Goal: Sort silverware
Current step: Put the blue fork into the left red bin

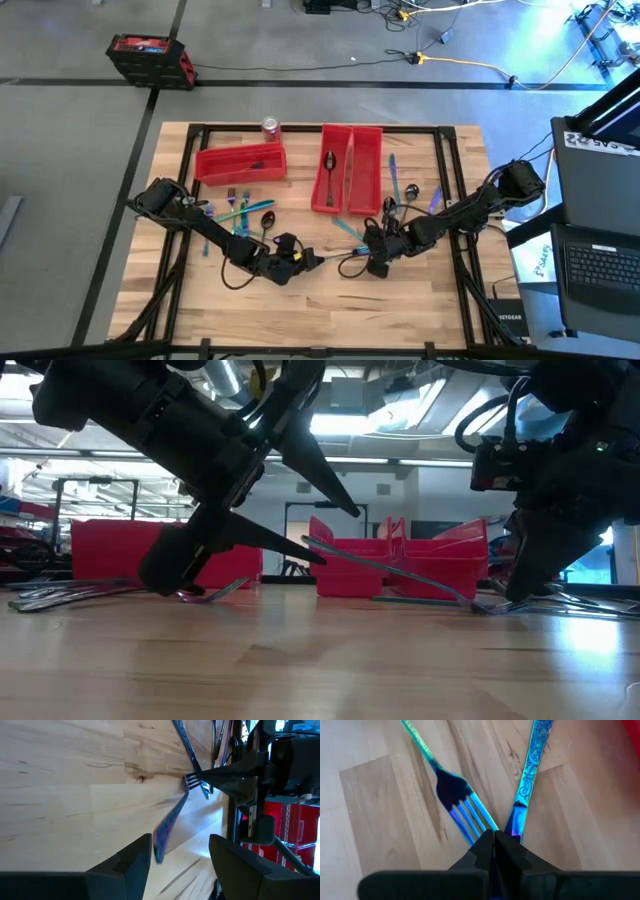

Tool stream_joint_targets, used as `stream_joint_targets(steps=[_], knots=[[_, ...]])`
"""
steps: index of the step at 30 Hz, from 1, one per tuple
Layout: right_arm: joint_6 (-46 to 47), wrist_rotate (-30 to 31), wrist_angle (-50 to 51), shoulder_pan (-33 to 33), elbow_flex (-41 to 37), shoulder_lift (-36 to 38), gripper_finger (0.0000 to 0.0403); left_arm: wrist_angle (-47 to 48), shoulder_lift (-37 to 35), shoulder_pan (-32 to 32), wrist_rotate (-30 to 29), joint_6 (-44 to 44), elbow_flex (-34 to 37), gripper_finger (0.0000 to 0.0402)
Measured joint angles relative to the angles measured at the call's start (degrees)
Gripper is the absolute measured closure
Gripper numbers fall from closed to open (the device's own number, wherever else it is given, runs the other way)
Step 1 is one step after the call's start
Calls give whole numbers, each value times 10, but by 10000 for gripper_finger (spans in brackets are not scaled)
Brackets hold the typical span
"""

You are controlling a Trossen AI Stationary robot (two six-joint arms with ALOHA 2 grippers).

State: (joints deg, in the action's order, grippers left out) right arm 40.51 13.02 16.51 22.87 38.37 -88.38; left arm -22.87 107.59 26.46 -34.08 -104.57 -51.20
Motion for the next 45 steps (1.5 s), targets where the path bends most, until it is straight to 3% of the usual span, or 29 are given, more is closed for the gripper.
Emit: stream_joint_targets(steps=[45], knots=[[-3,7,0,0,0,0,403,8,0,-23,13,-2,0,215]])
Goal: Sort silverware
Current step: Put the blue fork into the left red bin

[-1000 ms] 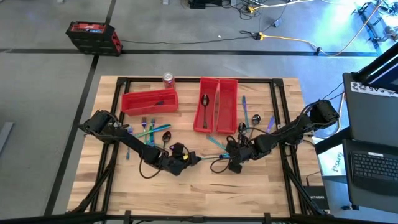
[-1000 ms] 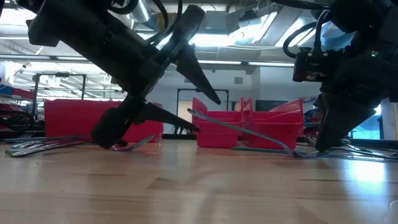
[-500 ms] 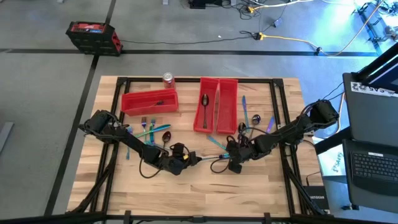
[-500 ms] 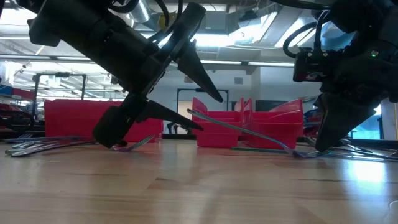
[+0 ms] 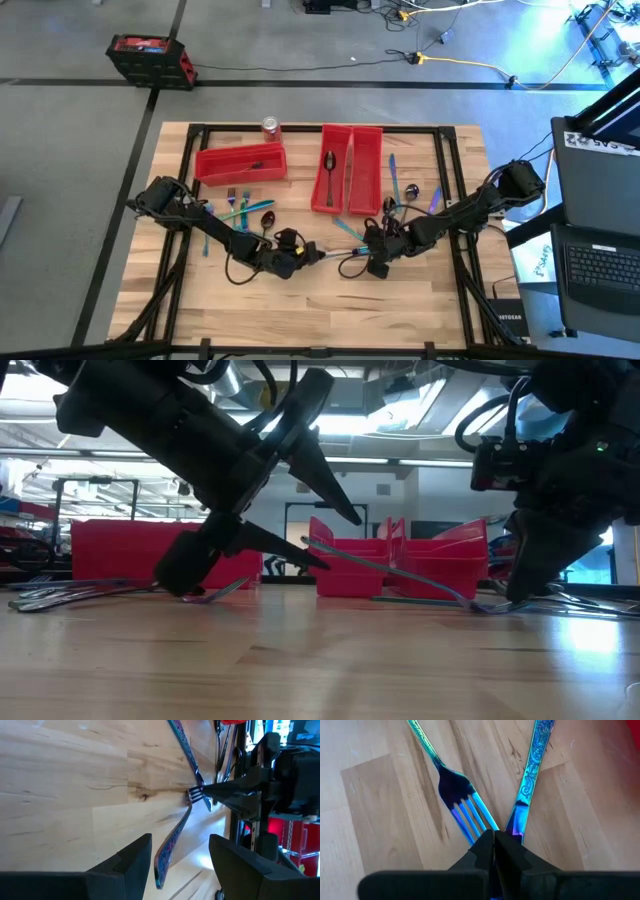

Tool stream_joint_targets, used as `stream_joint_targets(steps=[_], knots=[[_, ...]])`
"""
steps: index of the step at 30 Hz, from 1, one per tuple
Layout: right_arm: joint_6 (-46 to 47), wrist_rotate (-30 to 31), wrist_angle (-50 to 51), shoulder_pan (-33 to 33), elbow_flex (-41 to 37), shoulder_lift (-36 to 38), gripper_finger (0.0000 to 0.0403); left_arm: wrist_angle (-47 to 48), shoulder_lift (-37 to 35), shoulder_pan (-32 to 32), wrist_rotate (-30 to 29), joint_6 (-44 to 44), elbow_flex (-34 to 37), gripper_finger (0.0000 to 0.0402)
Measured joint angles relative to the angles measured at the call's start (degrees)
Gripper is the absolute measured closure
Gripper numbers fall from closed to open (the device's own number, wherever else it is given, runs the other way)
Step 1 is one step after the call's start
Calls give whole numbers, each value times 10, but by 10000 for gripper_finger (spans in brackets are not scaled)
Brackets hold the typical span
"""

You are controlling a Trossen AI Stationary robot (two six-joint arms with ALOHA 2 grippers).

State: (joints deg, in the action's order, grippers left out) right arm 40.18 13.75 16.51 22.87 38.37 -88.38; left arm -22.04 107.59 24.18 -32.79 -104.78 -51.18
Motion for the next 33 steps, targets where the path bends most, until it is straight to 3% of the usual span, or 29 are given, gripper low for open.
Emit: stream_joint_targets(steps=[28,33], knots=[[7,-6,1,0,0,0,403,-18,32,-1,2,-12,-11,215],[7,-5,1,0,0,0,403,-14,32,-6,4,-13,-11,238]])
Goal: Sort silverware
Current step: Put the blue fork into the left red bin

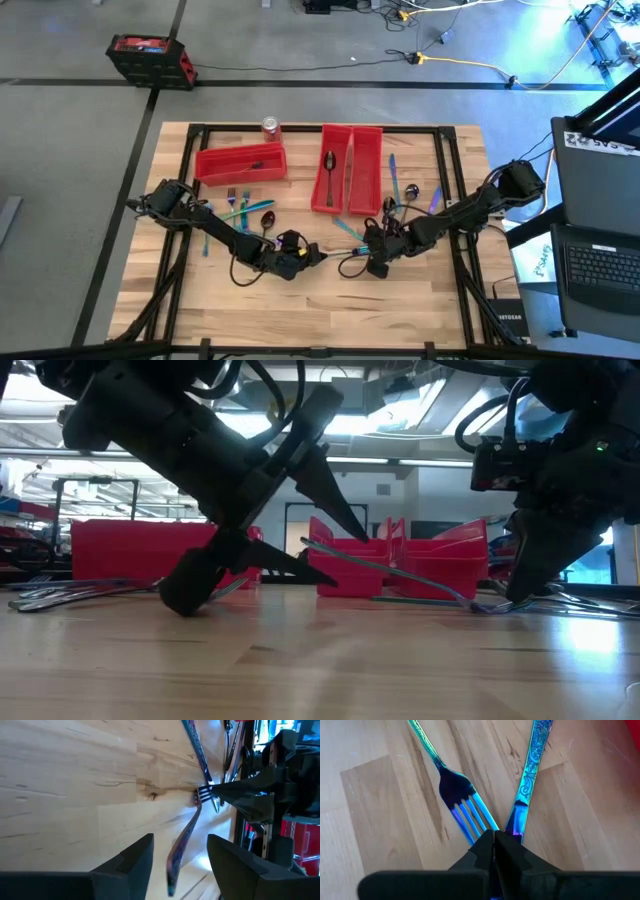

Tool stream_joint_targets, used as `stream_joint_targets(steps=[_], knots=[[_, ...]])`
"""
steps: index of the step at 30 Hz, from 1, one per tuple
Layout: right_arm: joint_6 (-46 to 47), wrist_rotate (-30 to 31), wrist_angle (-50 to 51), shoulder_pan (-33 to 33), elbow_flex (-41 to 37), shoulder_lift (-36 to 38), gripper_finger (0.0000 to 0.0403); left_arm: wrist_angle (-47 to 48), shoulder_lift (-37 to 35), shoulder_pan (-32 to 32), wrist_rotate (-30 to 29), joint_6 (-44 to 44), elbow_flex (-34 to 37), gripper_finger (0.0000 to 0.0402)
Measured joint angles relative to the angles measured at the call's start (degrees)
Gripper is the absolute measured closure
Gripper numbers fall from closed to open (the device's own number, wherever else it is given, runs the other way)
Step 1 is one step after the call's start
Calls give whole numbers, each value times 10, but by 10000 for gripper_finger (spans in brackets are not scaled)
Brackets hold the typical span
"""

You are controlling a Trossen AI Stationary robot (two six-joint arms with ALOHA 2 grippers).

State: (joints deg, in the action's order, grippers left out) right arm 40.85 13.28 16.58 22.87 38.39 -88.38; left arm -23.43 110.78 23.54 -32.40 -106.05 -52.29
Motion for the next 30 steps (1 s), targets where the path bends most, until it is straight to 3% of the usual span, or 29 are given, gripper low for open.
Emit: stream_joint_targets(steps=[9,30], knots=[[-2,0,0,0,0,0,403,0,0,-3,1,6,0,306],[-3,1,1,0,0,0,403,-8,0,-9,-9,28,0,362]])
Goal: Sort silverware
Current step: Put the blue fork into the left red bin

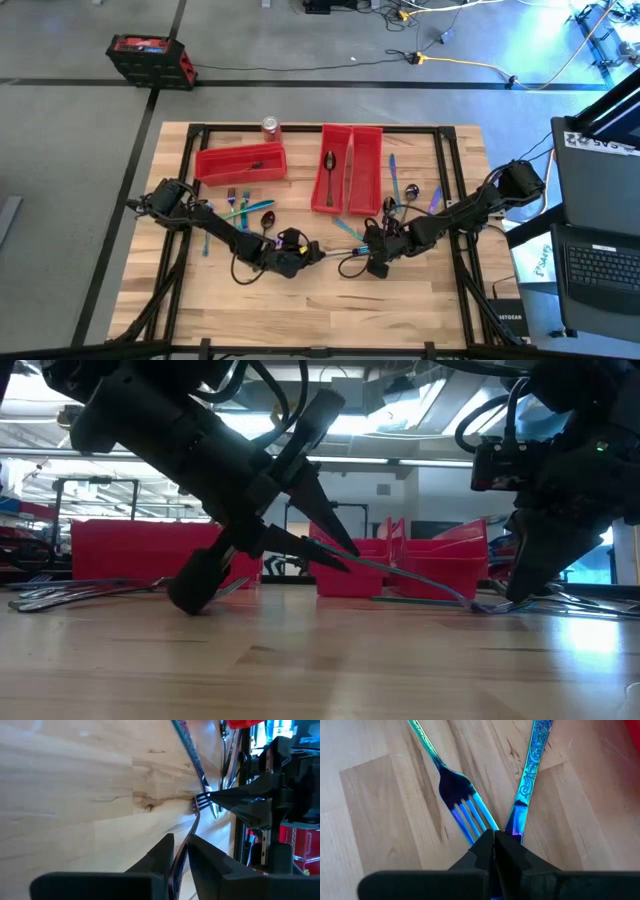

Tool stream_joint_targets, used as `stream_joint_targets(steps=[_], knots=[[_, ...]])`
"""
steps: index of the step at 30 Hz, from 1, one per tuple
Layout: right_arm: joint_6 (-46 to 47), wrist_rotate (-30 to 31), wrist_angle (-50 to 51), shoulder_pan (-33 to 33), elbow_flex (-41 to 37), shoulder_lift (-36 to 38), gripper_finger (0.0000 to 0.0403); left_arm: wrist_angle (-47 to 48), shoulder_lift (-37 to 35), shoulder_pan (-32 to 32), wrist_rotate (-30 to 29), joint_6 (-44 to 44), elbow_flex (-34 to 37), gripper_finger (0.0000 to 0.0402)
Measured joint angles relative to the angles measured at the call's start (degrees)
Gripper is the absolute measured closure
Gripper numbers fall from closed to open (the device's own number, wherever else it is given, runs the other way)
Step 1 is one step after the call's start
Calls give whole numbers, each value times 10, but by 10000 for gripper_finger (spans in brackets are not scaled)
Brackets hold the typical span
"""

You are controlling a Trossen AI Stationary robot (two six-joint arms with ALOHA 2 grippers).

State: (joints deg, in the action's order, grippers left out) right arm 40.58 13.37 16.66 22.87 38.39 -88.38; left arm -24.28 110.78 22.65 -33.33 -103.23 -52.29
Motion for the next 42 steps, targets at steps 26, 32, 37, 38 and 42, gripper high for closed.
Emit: stream_joint_targets(steps=[26,32,37,38,42], knots=[[-31,39,3,0,17,30,371,-19,-1,-7,-10,56,0,401],[-45,89,43,0,49,87,300,-20,-1,-7,-9,55,0,401],[24,146,104,18,49,137,227,-38,-3,-7,-9,67,0,401],[42,164,116,26,49,146,214,-47,-4,-7,-8,74,0,401],[110,204,155,54,49,184,180,-77,-9,-7,-7,93,1,401]])
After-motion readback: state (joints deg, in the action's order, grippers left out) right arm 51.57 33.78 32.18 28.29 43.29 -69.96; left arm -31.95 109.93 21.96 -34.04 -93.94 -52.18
